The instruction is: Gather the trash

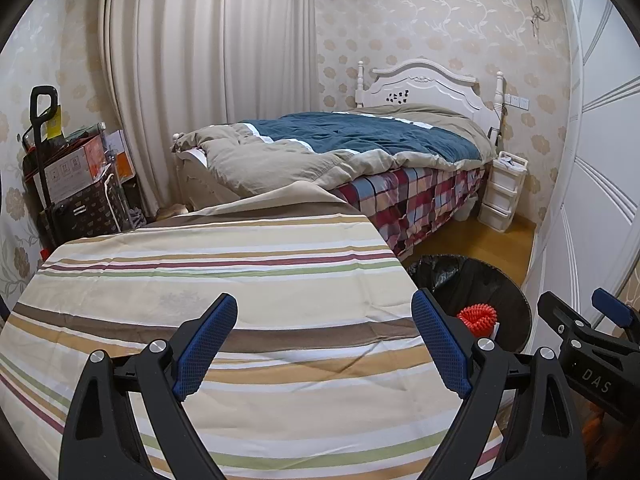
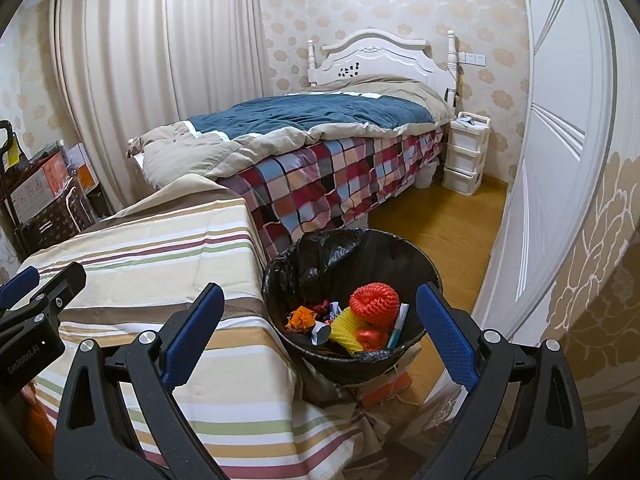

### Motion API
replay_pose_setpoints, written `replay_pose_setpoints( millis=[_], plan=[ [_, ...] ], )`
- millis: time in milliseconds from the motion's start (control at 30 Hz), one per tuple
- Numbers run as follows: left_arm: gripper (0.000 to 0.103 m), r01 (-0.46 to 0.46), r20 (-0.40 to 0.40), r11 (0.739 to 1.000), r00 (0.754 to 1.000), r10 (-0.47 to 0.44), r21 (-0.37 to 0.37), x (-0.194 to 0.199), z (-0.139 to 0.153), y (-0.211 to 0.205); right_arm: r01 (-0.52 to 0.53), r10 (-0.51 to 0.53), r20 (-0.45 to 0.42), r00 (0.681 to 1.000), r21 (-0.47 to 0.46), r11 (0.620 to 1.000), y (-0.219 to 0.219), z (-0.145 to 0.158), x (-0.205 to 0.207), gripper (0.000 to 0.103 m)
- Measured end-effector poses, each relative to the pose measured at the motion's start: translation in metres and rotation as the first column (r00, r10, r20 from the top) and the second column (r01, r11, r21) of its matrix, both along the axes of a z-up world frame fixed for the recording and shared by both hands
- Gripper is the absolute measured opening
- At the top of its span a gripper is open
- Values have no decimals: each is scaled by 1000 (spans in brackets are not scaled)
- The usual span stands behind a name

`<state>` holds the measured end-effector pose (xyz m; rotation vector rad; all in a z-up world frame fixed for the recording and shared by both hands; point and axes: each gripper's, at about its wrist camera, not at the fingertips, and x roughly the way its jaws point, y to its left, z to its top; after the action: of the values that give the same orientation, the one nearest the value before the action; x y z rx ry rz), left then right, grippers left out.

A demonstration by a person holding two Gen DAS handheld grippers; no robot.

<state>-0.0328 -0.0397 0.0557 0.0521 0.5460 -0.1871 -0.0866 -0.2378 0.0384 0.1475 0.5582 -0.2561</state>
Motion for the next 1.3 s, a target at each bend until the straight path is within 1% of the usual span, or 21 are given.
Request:
replay_pose_setpoints(
  millis=[1300],
  plan=[
    [88,-2,-6,1000,1000,2,-3,-2,-2,3,-1,1,-2,1000,-1,1000,3,1,0,94]
  ],
)
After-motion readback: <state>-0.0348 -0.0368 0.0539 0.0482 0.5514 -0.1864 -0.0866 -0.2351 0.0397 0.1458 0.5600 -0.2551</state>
